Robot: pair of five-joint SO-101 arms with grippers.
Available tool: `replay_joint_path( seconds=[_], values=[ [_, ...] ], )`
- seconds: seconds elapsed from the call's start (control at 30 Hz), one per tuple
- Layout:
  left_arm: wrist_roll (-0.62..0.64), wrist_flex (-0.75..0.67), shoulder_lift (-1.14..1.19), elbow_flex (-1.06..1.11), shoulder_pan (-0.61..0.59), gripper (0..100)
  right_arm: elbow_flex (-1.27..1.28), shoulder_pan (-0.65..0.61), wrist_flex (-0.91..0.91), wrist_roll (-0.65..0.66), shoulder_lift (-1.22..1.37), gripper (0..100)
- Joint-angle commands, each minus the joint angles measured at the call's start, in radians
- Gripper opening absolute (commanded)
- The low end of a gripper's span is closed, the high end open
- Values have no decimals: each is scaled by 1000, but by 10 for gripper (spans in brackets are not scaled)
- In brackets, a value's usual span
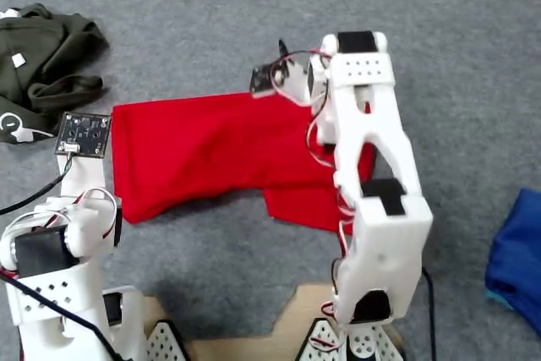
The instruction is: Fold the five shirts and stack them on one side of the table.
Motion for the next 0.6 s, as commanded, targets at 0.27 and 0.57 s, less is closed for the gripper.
replay_joint_path(
  seconds=[0.27, 0.57],
  values=[
    [-11, -3, -8, -44, -3, 20, 835, -76, -368, -2, -512, 401],
    [-11, -3, -8, -44, -5, 20, 1024, -125, -551, -97, -492, 401]
  ],
)
